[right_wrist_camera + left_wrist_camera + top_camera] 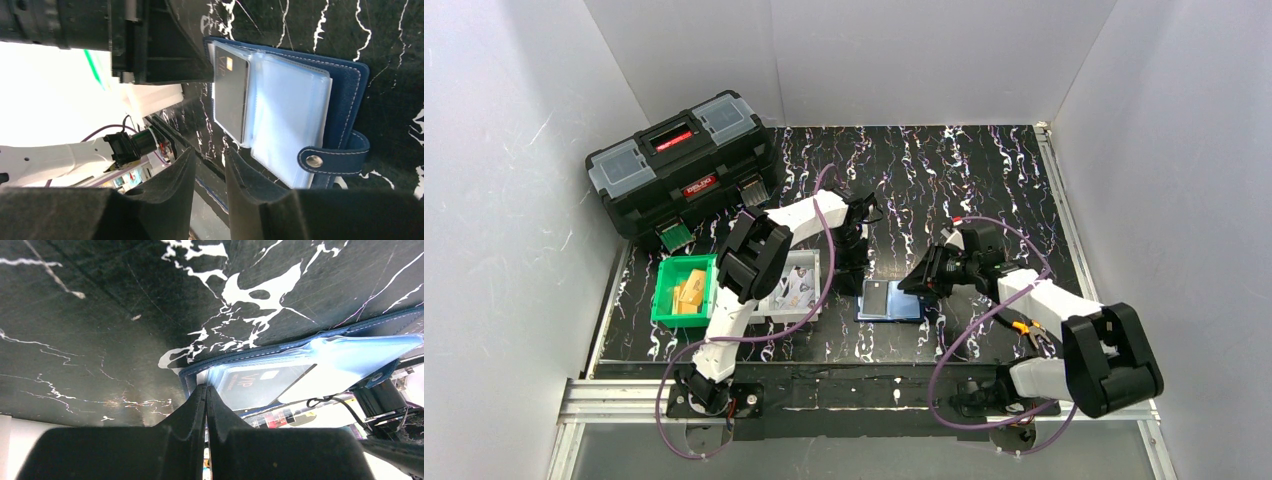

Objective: Take the credit cards out of the card holder
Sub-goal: Remove the credit card from the card holder.

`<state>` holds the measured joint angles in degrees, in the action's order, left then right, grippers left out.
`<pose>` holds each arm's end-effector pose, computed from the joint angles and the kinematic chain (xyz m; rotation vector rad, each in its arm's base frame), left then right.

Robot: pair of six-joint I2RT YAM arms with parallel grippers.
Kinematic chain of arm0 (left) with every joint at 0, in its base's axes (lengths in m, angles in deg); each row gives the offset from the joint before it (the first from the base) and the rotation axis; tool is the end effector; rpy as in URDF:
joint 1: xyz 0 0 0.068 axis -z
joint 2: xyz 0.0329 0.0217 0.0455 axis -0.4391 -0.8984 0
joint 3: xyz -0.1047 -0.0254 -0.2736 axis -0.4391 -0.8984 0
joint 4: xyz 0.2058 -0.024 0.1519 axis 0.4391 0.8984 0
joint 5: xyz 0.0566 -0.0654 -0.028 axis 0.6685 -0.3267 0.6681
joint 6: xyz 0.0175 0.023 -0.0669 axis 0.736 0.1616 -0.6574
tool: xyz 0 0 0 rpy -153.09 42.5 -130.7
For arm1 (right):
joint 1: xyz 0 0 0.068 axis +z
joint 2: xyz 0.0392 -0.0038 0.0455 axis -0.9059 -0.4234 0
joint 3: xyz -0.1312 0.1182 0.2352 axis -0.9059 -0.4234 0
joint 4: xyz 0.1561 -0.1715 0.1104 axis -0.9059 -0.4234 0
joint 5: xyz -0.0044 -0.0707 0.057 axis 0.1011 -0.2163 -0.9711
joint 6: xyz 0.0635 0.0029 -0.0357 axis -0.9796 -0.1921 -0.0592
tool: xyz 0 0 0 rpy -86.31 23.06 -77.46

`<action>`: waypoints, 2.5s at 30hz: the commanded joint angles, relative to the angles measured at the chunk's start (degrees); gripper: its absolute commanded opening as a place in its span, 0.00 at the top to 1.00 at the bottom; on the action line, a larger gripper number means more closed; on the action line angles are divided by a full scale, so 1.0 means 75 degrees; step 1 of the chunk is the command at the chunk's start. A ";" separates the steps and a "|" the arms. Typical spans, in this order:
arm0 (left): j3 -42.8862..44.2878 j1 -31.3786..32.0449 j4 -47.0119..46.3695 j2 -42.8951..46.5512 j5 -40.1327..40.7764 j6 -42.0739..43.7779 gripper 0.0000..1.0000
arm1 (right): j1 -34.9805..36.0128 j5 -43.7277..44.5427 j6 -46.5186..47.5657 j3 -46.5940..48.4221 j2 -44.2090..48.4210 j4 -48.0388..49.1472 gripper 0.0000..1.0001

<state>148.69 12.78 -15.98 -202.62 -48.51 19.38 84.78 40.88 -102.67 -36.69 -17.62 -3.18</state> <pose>0.3362 -0.2979 0.1352 -0.1308 -2.9397 0.4895 0.2184 0.1155 0.1860 0.3111 2.5188 1.2585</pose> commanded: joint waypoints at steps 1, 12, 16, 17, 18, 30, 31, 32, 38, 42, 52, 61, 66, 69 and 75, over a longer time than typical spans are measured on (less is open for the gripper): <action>-0.0409 -0.0214 -0.0612 -0.0384 0.2499 0.0532 1.00 | 0.0019 0.0407 0.0336 0.0631 0.0260 -0.0970 0.62; -0.0440 -0.0222 -0.0860 0.0780 0.1659 0.0669 0.99 | 0.0418 0.0239 0.0532 0.0866 -0.1127 -0.0382 0.64; -0.0620 -0.0231 -0.0932 0.1206 0.1358 0.0677 0.88 | 0.0461 0.0130 0.0443 0.0855 -0.1505 -0.0039 0.65; -0.0740 -0.0223 -0.0992 0.1338 0.1308 0.0662 0.87 | 0.0461 0.0164 0.0435 0.0880 -0.1533 -0.0025 0.65; -0.0830 -0.0220 -0.1035 0.1469 0.1277 0.0658 0.85 | 0.0461 0.0186 0.0419 0.0894 -0.1557 -0.0019 0.66; -0.1838 -0.0241 -0.2086 0.2261 0.0272 0.0438 0.81 | 0.0516 0.0072 0.0246 0.1364 -0.2096 0.0154 0.66; -0.1864 -0.0245 -0.2119 0.2198 0.0286 0.0405 0.82 | 0.0519 0.0012 0.0240 0.1416 -0.2201 0.0169 0.66; -0.1887 -0.0253 -0.2138 0.2120 0.0347 0.0391 0.84 | 0.0519 -0.0019 0.0223 0.1453 -0.2304 0.0167 0.67; -0.2341 -0.0245 -0.2657 0.1755 -0.0036 0.0072 0.94 | 0.0541 -0.0192 0.0205 0.1609 -0.2846 0.0471 0.67; -0.2787 -0.0244 -0.2767 0.1427 0.0196 -0.0426 1.00 | 0.0572 -0.0394 0.0120 0.1572 -0.3183 0.0699 0.73; -0.2948 -0.0232 -0.2769 0.1093 0.0506 -0.0586 1.00 | 0.0631 -0.0619 -0.0053 0.1432 -0.3473 0.1108 0.81; -0.2891 -0.0168 -0.2768 0.0981 0.0543 -0.0714 1.00 | 0.0789 -0.0599 -0.0163 0.1539 -0.3576 0.1156 0.86; -0.2930 -0.0170 -0.2605 0.0903 0.0952 -0.0811 1.00 | 0.0789 -0.0352 -0.0199 0.1430 -0.3351 0.1040 0.94; -0.2927 -0.0191 -0.2477 0.0804 0.1321 -0.0806 1.00 | 0.0789 -0.0145 -0.0195 0.1321 -0.3157 0.0930 0.96; -0.3058 -0.0388 -0.2476 0.0668 0.1475 -0.0826 1.00 | 0.0789 0.0266 -0.0023 0.1250 -0.2891 0.0471 0.98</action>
<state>129.74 10.12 -36.75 -190.92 -50.08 11.92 89.92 40.90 -102.91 -26.46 -41.75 0.88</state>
